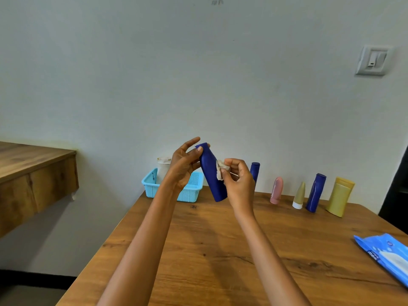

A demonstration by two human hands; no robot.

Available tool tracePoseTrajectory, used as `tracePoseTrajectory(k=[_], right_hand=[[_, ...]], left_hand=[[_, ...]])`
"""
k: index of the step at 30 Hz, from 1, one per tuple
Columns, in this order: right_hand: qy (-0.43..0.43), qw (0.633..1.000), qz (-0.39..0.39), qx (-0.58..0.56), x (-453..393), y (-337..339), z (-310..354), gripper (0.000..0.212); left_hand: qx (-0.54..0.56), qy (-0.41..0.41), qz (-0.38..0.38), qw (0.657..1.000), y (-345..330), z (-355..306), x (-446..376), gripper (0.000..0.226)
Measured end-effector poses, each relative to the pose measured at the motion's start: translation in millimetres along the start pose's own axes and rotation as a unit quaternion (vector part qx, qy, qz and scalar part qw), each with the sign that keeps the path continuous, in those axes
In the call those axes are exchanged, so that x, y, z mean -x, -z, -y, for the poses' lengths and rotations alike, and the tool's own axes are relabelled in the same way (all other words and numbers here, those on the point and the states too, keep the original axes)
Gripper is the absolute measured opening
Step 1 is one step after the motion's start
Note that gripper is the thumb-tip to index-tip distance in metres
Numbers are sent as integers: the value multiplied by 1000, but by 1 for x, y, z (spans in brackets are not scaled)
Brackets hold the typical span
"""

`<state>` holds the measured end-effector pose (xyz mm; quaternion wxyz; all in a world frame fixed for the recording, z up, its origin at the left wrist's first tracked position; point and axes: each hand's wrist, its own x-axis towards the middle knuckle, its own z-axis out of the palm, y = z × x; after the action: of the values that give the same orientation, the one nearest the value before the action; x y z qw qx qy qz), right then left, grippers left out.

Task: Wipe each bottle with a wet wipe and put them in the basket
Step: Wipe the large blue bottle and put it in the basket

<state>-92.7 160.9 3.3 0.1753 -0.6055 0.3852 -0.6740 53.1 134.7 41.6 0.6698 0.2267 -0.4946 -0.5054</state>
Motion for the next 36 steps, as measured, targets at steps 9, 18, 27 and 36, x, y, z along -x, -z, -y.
tracePoseTrajectory(k=[9, 18, 27, 36], right_hand=[[-34, 997, 63, 33, -2, 15, -7, 21], [0, 999, -36, -37, -9, 11, 8, 20], [85, 994, 27, 62, -4, 12, 6, 18], [51, 997, 34, 46, -2, 3, 2, 32]], left_hand=[[-25, 8, -11, 1000, 0, 5, 1, 43], [-118, 57, 95, 987, -15, 9, 6, 41], [-178, 43, 44, 982, -20, 6, 5, 43], [-184, 19, -38, 982, -25, 12, 3, 39]])
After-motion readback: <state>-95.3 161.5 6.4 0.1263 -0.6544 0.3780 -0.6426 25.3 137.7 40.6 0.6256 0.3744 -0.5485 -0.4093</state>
